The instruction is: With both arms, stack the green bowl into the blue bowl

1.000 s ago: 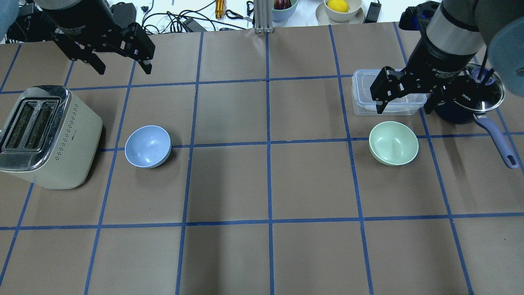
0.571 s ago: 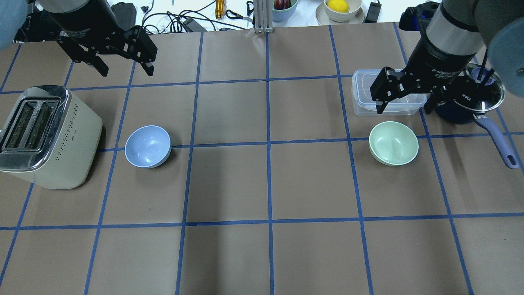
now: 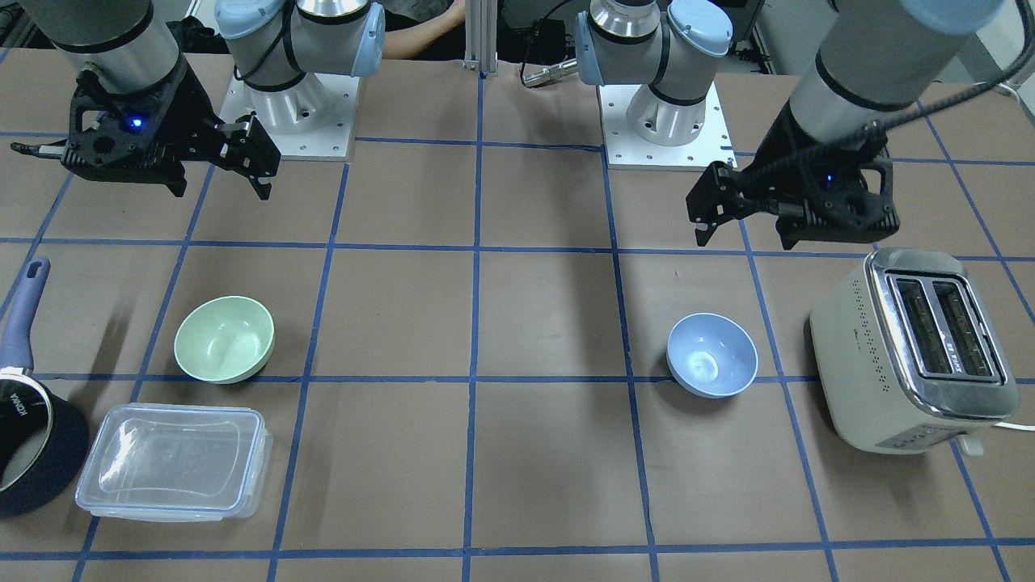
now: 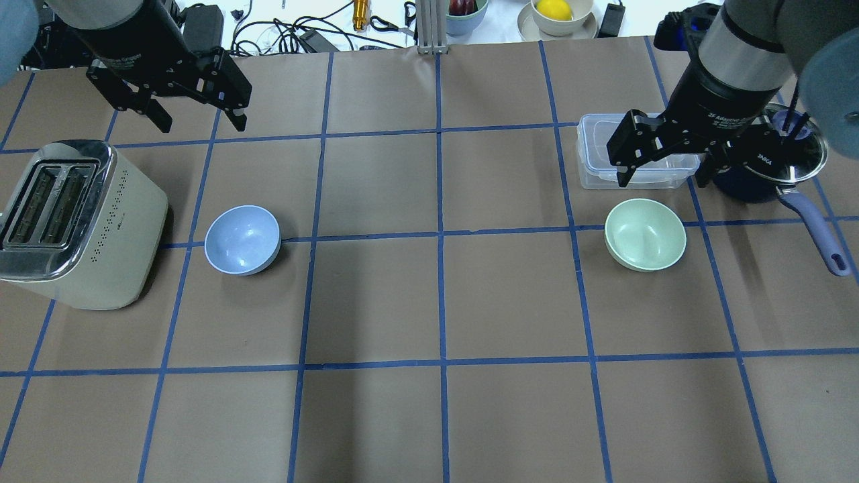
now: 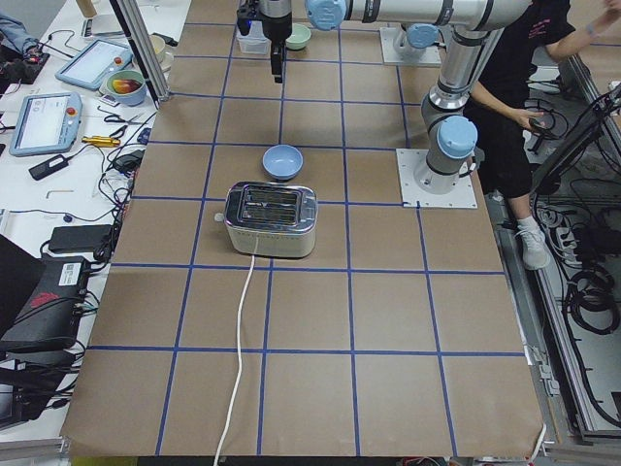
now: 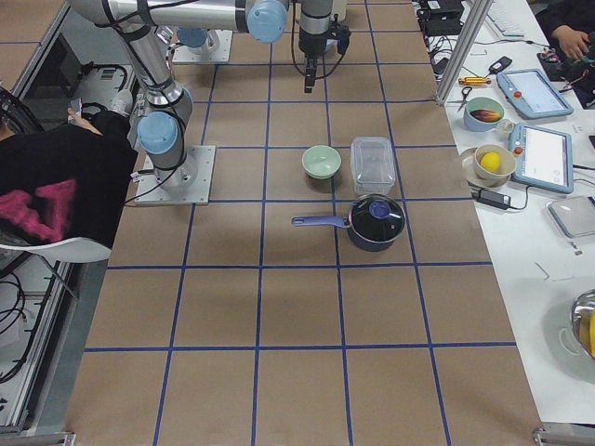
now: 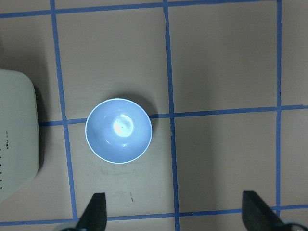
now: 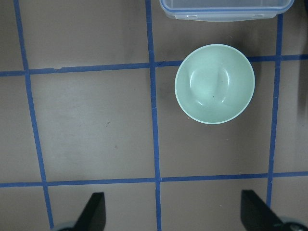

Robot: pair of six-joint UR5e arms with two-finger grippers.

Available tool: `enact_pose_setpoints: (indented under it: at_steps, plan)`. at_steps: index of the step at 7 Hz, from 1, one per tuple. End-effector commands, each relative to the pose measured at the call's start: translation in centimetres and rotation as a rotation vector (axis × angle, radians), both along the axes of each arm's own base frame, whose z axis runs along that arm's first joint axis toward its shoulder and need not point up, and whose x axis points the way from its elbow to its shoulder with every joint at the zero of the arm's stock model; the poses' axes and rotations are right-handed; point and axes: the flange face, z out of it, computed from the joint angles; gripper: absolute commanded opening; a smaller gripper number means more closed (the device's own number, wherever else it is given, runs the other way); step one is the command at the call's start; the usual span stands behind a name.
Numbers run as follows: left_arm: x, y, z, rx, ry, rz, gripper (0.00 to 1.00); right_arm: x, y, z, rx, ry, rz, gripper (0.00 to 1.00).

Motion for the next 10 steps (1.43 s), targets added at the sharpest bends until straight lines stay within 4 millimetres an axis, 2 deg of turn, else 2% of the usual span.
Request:
enact_pose_setpoints:
  at_steps: [1,2,3,4,5,6,7,8,9,10]
  plan:
    - [3.2,0.4,-11.0,0.028,0.004,0.07,0.99,-1.9,-1.4,-1.1,0.009,0.001,-0.011,1.0]
    - [3.0,1.5,-16.3,-0.028,-0.003,0.073,1.0,-6.2,-2.8,-2.6,0.033,-0.015,-0.02,1.0]
    - [2.1,3.0,-19.9,-0.027,-0.001,0.069,1.0,-11.5,-5.1,-4.5,0.011,-0.017,-0.002,1.0]
    - [-0.2,3.1,-21.0,-0.032,-0.004,0.096,1.0,-13.5,-6.8,-7.5,0.032,-0.027,-0.012,1.0]
    - [-2.2,2.8,-22.3,-0.038,-0.006,0.092,1.0,-14.5,-8.7,-10.0,0.005,-0.018,-0.013,1.0]
    - [-2.6,2.4,-24.4,-0.015,-0.017,0.074,0.99,-15.0,-9.7,-13.9,0.008,-0.02,-0.004,1.0]
    - [-2.5,1.9,-25.3,-0.032,-0.024,0.033,0.98,-15.5,-9.4,-18.0,0.023,-0.026,0.017,1.0]
    - [-2.0,1.4,-26.9,-0.03,-0.07,0.004,0.95,-16.9,-8.5,-20.9,0.012,-0.033,-0.01,1.0]
    - [-1.8,1.1,-28.5,-0.01,-0.094,-0.002,0.78,-17.3,-7.7,-23.2,0.007,-0.033,-0.018,1.0]
    - [-1.9,0.9,-29.0,-0.004,-0.092,-0.012,0.01,-17.2,-7.4,-24.8,0.014,-0.04,-0.028,1.0]
